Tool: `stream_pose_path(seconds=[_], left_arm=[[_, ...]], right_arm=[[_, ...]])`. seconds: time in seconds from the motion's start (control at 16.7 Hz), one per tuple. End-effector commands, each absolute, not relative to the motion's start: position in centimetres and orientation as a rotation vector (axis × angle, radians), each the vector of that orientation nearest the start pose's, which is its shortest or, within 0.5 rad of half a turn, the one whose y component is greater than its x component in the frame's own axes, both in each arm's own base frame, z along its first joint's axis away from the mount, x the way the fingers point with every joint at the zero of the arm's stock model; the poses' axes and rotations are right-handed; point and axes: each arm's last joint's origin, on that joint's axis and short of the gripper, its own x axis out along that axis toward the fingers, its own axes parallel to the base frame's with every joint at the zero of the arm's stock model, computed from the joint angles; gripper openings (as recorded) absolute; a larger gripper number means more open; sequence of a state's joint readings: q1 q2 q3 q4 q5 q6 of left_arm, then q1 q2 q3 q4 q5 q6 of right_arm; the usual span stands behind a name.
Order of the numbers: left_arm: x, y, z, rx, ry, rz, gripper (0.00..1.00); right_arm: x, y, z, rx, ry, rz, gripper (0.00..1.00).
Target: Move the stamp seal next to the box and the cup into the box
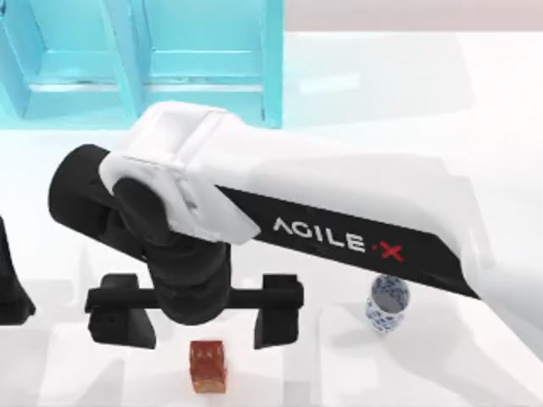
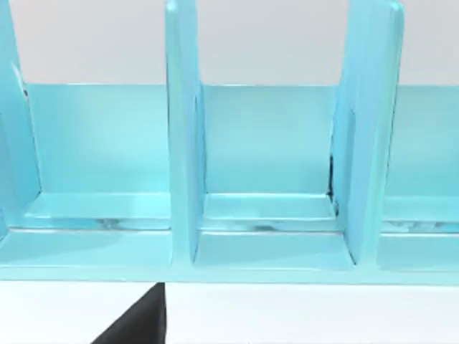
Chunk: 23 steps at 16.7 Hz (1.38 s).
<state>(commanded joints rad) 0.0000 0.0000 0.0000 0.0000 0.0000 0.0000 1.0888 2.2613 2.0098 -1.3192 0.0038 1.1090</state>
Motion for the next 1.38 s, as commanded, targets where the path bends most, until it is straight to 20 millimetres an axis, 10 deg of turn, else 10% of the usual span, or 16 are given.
stream_pose_path(seconds=[0.42, 0.9, 1.2, 1.38], left_arm=[[10.6, -0.1, 16.0, 0.0, 0.0, 0.0, 1.0], [10.6, -0.1, 16.0, 0.0, 0.0, 0.0, 1.0], [10.6, -0.1, 16.0, 0.0, 0.0, 0.0, 1.0], [10.6, -0.1, 16.0, 0.0, 0.0, 0.0, 1.0]], right_arm=[[20.3, 39.8, 19.6, 0.008, 1.572, -0.01, 1.0], [20.2, 39.8, 12.5, 0.009, 1.57, -0.007, 1.0], [20.2, 39.8, 12.2, 0.008, 1.571, -0.008, 1.0], [20.2, 39.8, 12.2, 0.008, 1.571, -0.008, 0.77]])
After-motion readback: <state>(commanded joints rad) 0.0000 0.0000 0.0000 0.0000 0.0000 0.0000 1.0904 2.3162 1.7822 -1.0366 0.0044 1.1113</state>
